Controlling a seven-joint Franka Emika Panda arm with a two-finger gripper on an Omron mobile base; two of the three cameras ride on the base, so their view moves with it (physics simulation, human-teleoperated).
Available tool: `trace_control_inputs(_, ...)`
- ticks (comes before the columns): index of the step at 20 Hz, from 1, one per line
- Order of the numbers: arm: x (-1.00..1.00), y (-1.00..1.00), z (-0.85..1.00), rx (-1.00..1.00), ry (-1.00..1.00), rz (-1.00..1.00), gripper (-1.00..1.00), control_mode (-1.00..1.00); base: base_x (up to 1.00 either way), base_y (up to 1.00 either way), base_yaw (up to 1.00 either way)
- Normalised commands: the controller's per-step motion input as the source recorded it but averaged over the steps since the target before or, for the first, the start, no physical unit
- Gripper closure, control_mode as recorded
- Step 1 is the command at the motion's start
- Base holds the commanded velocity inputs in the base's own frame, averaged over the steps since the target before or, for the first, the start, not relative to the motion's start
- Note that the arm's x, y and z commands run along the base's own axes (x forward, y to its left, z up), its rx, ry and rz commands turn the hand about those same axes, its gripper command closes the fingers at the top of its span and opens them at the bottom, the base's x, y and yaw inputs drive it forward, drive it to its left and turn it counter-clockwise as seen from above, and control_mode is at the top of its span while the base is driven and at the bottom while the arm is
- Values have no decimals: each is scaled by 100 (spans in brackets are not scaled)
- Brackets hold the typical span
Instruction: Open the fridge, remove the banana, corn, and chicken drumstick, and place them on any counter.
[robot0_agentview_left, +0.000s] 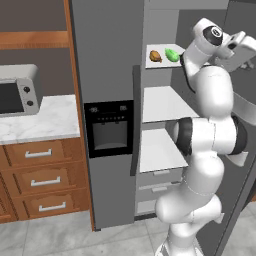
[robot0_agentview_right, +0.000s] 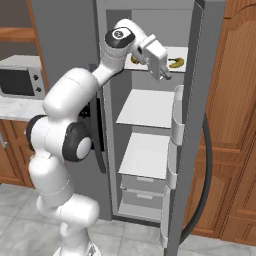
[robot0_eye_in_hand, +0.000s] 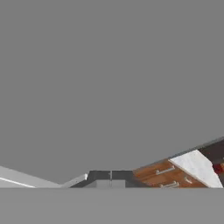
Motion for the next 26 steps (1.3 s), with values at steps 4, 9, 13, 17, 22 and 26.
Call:
trace_control_inputs(4, -6, 69, 7, 9, -38, 13, 100, -100, 0, 0, 0)
trace_control_inputs(9, -17, 77, -6, 13, -39, 19, 100, -100, 0, 0, 0)
trace_control_inputs(13, -35, 78, -31, 12, -42, 32, 100, -100, 0, 0, 0)
trace_control_inputs(17, -36, 73, -18, 3, -19, 48, 100, -100, 0, 0, 0)
trace_control_inputs(22, -35, 66, -11, 0, -2, 57, 100, -100, 0, 0, 0)
trace_control_inputs(26, -7, 37, -6, 1, 7, 46, 100, -100, 0, 0, 0)
